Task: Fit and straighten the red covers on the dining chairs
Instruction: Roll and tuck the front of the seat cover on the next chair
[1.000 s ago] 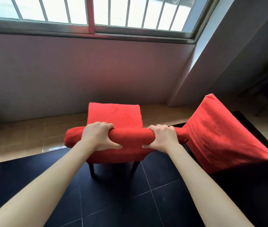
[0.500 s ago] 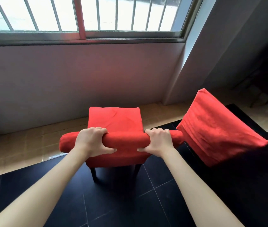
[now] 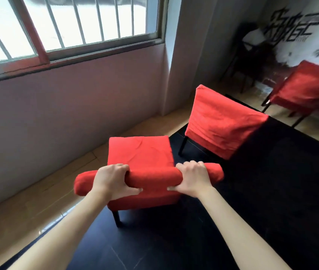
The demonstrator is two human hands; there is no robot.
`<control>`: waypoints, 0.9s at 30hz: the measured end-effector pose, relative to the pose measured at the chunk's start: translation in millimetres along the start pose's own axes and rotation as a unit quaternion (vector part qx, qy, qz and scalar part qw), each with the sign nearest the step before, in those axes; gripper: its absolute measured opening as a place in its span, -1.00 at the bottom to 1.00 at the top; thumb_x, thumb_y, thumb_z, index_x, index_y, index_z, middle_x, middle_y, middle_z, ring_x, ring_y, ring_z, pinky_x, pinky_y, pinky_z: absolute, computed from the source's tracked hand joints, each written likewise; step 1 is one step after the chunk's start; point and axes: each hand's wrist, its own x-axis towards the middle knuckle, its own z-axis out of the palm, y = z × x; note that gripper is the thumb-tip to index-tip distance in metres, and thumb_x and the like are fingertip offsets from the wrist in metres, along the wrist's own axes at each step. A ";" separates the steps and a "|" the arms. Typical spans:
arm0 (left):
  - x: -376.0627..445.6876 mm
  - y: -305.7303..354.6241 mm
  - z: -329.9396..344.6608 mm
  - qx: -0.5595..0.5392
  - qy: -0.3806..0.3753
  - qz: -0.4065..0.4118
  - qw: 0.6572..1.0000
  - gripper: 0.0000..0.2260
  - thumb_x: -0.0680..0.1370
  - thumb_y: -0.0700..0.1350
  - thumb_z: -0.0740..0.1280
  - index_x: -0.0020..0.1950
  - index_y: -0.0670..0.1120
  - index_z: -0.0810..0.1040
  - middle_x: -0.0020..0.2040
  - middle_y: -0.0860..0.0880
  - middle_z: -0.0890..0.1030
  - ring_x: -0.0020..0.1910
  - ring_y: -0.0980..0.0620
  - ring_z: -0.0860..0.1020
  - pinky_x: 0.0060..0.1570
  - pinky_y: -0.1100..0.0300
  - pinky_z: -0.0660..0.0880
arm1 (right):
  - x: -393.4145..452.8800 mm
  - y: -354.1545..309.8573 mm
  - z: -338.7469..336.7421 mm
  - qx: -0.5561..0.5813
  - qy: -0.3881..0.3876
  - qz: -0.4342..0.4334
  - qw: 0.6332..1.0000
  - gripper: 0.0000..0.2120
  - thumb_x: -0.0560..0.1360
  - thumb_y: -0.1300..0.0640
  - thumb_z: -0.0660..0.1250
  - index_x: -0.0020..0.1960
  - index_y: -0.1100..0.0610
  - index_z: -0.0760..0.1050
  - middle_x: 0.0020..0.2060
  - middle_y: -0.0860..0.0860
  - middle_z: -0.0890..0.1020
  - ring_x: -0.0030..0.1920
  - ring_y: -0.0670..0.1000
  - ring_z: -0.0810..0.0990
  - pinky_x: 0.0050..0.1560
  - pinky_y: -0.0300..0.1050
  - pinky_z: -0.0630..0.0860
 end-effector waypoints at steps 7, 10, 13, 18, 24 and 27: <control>-28.4 -16.2 -2.4 0.014 -0.013 0.092 0.996 -0.33 0.08 0.57 0.09 -0.18 0.06 0.50 -0.28 0.13 0.50 -0.23 0.05 0.58 -0.30 0.18 0.38 | -60.8 -42.2 6.9 0.008 0.005 0.087 0.996 -0.35 0.19 -0.53 0.30 -0.03 0.00 0.47 -0.12 0.00 0.59 -0.05 0.08 0.54 -0.04 -0.03 0.30; -48.5 -17.0 -0.7 0.009 -0.007 0.114 0.993 -0.34 0.11 0.57 0.09 -0.19 0.05 0.49 -0.25 0.11 0.54 -0.23 0.05 0.58 -0.30 0.16 0.39 | -80.1 -53.1 5.3 0.005 -0.009 0.107 0.994 -0.33 0.20 -0.52 0.31 0.01 0.00 0.49 -0.10 -0.02 0.59 -0.02 0.07 0.53 0.02 -0.03 0.33; -64.0 -22.8 -0.2 0.012 0.000 0.133 0.991 -0.36 0.12 0.57 0.08 -0.21 0.05 0.47 -0.26 0.12 0.54 -0.25 0.06 0.57 -0.33 0.18 0.35 | -99.4 -67.4 6.6 0.013 -0.010 0.120 0.993 -0.32 0.20 -0.52 0.31 0.03 0.01 0.50 -0.09 -0.02 0.60 -0.02 0.07 0.52 0.04 -0.03 0.33; -79.2 -45.5 -2.9 -0.004 0.010 0.199 0.980 -0.34 0.11 0.54 0.14 -0.23 0.00 0.55 -0.31 0.09 0.56 -0.32 0.00 0.59 -0.36 0.19 0.36 | -136.3 -110.2 12.6 0.040 0.033 0.159 0.986 -0.35 0.17 -0.49 0.37 -0.08 0.05 0.53 -0.17 0.03 0.61 -0.11 0.11 0.55 -0.03 0.00 0.36; -100.9 -70.2 -7.6 0.003 0.002 0.261 0.965 -0.31 0.11 0.54 0.14 -0.19 -0.01 0.59 -0.29 0.08 0.58 -0.29 -0.01 0.59 -0.32 0.18 0.46 | -173.5 -164.7 16.4 0.043 0.038 0.215 0.975 -0.34 0.19 -0.50 0.34 -0.04 0.04 0.52 -0.13 0.04 0.61 -0.06 0.11 0.54 -0.02 0.00 0.35; -111.4 -78.4 -9.5 0.008 -0.005 0.278 0.960 -0.30 0.10 0.54 0.12 -0.18 -0.01 0.58 -0.29 0.08 0.57 -0.29 0.00 0.59 -0.32 0.17 0.46 | -185.6 -185.6 16.5 0.039 0.033 0.240 0.969 -0.34 0.20 -0.50 0.34 -0.03 0.05 0.51 -0.11 0.04 0.61 -0.04 0.11 0.53 0.00 0.00 0.34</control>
